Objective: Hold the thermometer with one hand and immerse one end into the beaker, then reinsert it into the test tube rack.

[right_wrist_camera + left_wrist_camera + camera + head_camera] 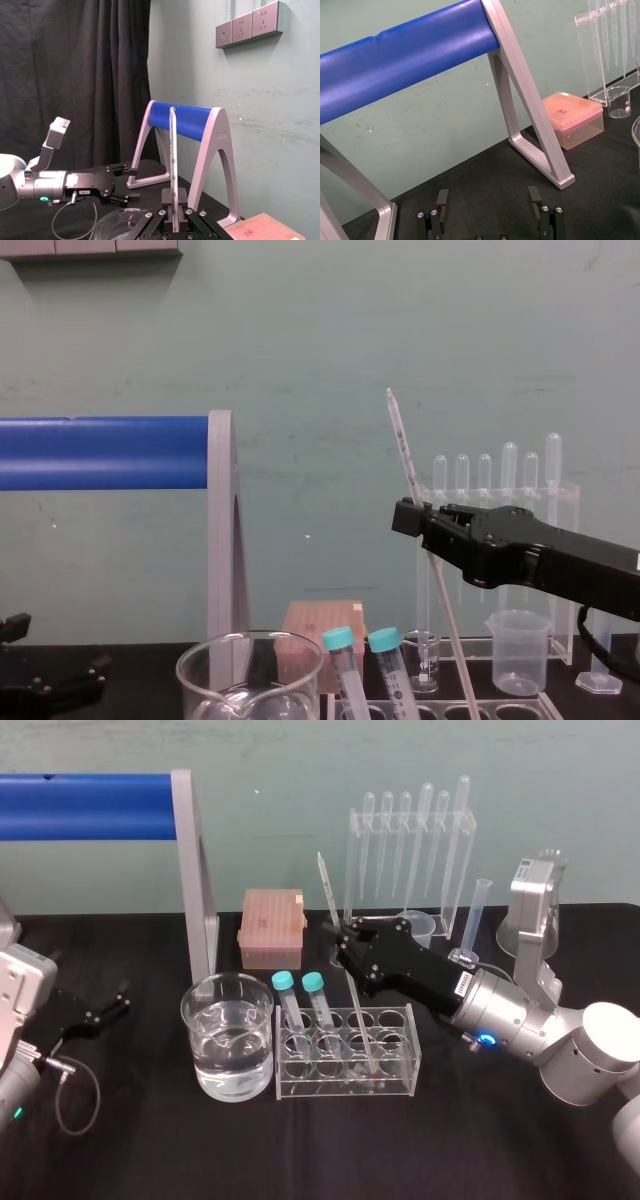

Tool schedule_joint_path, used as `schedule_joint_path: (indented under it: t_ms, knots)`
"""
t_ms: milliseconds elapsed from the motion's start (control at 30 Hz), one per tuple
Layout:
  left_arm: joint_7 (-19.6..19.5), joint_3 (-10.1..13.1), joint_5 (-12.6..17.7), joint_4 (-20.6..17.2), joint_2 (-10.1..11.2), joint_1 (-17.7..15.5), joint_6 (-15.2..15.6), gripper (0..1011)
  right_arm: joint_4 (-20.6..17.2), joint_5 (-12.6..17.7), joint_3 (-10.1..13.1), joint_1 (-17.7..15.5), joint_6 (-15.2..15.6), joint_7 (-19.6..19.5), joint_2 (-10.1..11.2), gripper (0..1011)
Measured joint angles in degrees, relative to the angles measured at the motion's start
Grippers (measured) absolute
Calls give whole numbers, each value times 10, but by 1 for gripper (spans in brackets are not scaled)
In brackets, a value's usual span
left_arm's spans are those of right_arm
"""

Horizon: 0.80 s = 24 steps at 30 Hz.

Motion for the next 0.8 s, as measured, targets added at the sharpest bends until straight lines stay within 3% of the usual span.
schedule_joint_path:
  t_ms: [167, 800]
  knots:
    - [0, 0, 0, 0, 0, 0, 0, 1008, 0, 0, 0, 0, 1, 0, 0, 104]
    - [0, 0, 0, 0, 0, 0, 0, 1008, -1, 1, 1, -1, 0, 0, 0, 692]
